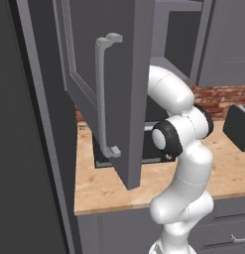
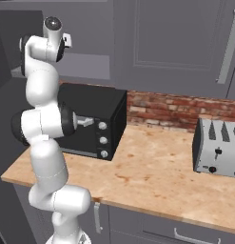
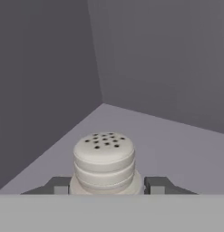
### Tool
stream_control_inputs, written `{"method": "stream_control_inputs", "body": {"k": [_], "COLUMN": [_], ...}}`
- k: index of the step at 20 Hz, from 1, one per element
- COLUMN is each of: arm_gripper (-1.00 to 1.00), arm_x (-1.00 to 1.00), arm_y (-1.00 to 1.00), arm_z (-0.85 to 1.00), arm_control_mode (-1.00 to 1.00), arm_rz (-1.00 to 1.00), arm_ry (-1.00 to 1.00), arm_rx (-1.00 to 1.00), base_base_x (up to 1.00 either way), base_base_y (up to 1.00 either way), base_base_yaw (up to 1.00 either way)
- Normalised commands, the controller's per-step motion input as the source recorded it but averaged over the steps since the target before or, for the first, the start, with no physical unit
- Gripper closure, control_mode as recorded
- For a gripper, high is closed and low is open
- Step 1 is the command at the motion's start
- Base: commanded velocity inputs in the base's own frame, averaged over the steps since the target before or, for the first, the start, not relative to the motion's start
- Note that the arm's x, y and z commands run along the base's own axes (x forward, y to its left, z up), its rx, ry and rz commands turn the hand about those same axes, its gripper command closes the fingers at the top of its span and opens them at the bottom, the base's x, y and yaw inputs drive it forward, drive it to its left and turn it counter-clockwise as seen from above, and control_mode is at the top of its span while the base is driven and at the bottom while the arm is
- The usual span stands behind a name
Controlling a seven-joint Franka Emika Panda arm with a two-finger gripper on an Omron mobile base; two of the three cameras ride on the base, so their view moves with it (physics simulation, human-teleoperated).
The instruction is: Move the mustard and shaker from the cabinet to the dining counter.
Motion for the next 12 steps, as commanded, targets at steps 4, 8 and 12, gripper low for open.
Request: {"method": "stream_control_inputs", "body": {"k": [4,8,12], "arm_gripper": [1.0,1.0,1.0], "arm_x": [0.0,-0.28,-0.45], "arm_y": [0.0,-0.01,-0.14], "arm_z": [-0.03,0.0,0.0], "arm_control_mode": [-1.0,-1.0,-1.0], "arm_rz": [0.0,0.0,0.0], "arm_ry": [0.0,-0.04,-0.2], "arm_rx": [0.0,0.0,0.0], "base_base_x": [0.0,0.0,0.0], "base_base_y": [0.0,0.0,0.0], "base_base_yaw": [0.0,0.0,0.0]}}
